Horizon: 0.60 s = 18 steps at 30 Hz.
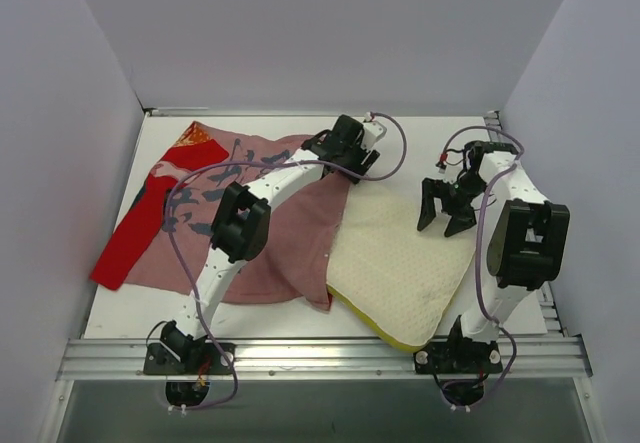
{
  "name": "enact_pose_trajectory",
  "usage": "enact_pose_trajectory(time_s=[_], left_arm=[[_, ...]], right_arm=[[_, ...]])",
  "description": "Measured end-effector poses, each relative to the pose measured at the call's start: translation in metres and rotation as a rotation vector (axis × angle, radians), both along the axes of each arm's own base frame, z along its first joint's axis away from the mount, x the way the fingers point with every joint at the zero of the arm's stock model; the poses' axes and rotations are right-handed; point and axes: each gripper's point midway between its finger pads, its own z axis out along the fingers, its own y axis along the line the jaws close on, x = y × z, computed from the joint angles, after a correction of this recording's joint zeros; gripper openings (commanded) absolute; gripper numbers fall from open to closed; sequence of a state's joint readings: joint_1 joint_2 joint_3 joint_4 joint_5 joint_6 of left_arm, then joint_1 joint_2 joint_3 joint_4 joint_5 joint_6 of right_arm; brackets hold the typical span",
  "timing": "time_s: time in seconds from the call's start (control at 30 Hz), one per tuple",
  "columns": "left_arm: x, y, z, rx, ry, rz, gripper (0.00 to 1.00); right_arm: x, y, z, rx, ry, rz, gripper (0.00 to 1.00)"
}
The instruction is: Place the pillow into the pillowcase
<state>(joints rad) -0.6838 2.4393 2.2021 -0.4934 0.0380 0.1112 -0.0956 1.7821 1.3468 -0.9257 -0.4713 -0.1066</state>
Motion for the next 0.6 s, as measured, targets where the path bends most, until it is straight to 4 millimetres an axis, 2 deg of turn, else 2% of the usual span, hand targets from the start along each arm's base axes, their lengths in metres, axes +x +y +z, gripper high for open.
enact_pose_trajectory(time_s=[0.03,0.1,0.13,0.2,0.23,0.33,0.47,0.6], left_arm=[[0.003,-0.002,-0.005,0.016,-0.012,0.009,0.64],[0.009,-0.004,-0.007,0.036,-0.038,0.026,0.54],[0.011,-0.004,-0.006,0.041,-0.049,0.033,0.4],[0.013,-0.005,-0.002,0.036,-0.058,0.035,0.29],[0.013,-0.006,-0.001,0.03,-0.058,0.032,0.18],[0.01,-0.01,-0.002,0.014,-0.045,0.005,0.01],[0.002,-0.015,0.001,-0.021,-0.015,-0.046,0.0],[-0.015,-0.017,0.012,-0.112,0.063,-0.095,0.0]], right_arm=[[-0.001,-0.001,-0.004,0.002,0.014,0.002,0.59],[-0.003,-0.001,-0.01,0.011,0.035,0.01,0.39],[-0.003,0.0,-0.013,0.022,0.046,0.013,0.18],[-0.003,0.002,-0.017,0.044,0.057,0.012,0.01],[-0.002,0.004,-0.017,0.062,0.061,0.009,0.0],[0.003,0.009,-0.013,0.098,0.05,0.005,0.0],[0.015,0.016,-0.002,0.143,0.009,0.005,0.0],[0.022,0.023,0.005,0.193,-0.02,0.008,0.0]])
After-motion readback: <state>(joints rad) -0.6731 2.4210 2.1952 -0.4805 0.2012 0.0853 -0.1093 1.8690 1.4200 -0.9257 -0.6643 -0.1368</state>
